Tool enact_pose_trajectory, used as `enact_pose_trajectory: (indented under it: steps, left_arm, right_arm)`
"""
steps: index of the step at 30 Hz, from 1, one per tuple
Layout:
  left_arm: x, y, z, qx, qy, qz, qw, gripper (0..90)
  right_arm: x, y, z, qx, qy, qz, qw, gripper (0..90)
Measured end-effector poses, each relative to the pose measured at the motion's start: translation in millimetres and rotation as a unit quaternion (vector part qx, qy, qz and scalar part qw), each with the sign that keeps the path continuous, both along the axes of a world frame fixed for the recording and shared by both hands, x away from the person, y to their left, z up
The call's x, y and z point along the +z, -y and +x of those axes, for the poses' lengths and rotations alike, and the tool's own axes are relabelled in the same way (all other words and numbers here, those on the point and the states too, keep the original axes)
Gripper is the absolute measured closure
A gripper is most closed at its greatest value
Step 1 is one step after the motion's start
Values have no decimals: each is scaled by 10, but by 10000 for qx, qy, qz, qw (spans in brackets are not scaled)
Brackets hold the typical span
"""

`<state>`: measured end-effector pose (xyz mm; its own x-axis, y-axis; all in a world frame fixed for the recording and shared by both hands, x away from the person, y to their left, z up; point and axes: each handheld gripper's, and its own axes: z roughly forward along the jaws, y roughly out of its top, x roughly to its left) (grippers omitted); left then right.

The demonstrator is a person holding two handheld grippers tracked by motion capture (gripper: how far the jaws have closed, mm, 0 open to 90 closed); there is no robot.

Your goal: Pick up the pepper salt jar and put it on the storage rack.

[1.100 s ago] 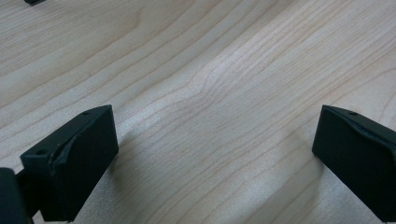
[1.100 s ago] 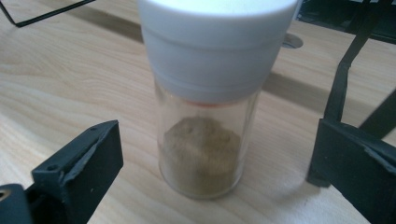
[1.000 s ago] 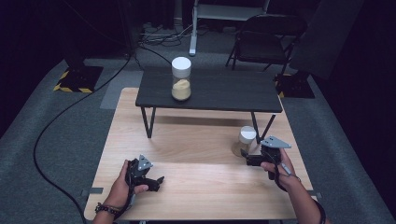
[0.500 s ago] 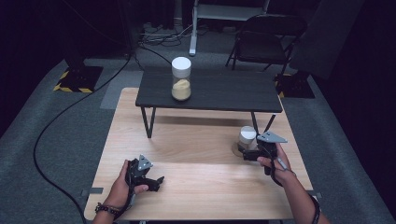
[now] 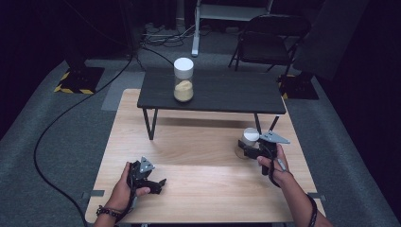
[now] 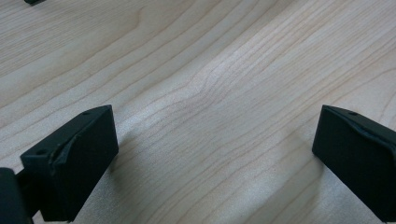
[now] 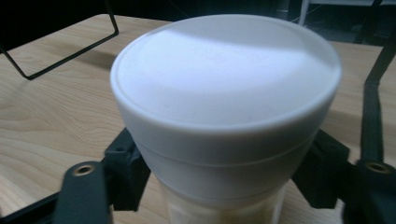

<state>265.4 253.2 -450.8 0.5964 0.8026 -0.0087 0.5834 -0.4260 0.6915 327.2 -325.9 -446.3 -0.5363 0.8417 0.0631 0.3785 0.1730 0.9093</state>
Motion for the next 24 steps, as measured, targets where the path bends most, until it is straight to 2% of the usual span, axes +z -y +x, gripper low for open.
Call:
enact_pose_trajectory:
  steps: [8,14,15,20,24]
  left_arm:
    - [0,0,0,0,0,1,10000,5]
    - [0,0,0,0,0,0,10000,5]
    - [0,0,0,-1,-1,1,10000,5]
    - [0,0,0,0,0,1,10000,5]
    - [0,0,0,0,0,1,10000,5]
  right_arm:
    - [7,-27,-39,26,187,-220,9996,345]
    - [14,-29,-77,-37,267,-219,9994,346]
    - [10,-28,-106,-62,343,-207,9992,347]
    - [98,-28,-222,-80,561,-208,9982,346]
    - [205,-9,-313,-83,633,-163,9978,346]
